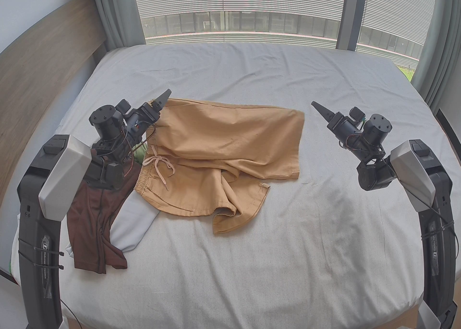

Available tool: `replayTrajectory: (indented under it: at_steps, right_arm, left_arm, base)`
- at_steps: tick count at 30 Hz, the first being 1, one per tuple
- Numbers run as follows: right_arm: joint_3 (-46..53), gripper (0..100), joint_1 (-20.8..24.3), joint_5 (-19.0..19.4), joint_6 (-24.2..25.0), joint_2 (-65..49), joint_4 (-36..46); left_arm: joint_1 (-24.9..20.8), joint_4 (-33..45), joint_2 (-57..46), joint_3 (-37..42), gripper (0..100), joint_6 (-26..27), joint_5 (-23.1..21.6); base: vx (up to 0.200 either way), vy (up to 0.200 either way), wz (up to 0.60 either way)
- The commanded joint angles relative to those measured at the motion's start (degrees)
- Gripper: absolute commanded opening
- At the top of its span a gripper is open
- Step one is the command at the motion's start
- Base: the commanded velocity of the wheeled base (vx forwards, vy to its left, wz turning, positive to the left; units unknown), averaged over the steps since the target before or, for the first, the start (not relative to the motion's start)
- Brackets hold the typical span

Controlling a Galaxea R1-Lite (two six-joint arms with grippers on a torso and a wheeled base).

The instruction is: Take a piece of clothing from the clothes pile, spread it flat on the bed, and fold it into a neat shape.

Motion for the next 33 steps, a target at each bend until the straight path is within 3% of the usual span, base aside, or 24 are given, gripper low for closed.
replayTrajectory:
  at_steps: [1, 6, 11, 19, 25, 33]
  right_arm:
    - [-1.8, 100, -0.6, 0.0, -0.1, 1.0, 0.2]
    - [-0.2, 100, -0.6, -0.1, -1.9, 0.6, 0.1]
    - [8.7, 100, 0.2, -0.1, -6.1, -2.2, -0.8]
    - [21.4, 100, 3.4, -0.1, -7.7, -4.7, -3.2]
    - [30.0, 100, 7.3, -0.1, -7.7, -4.9, -6.0]
    - [33.9, 100, 13.2, -5.6, -7.4, -3.9, -5.7]
  left_arm:
    - [-0.5, 5.3, 0.1, -4.8, 100, -0.1, 1.1]
    - [-0.6, 9.8, 0.2, -7.3, 100, -0.1, 2.5]
    - [-0.2, 14.7, 0.1, -9.0, 100, 0.1, 4.3]
    - [0.5, 13.4, -0.9, -6.9, 100, 1.3, 6.4]
    - [0.5, 7.5, -5.6, 4.3, 100, 2.6, 6.1]
    - [1.9, -3.4, -13.6, 27.7, 100, 3.3, -3.4]
  base:
    - [0.000, 0.000, 0.00]
    - [0.000, 0.000, 0.00]
    - [0.000, 0.000, 0.00]
    - [0.000, 0.000, 0.00]
    - [0.000, 0.000, 0.00]
    - [0.000, 0.000, 0.00]
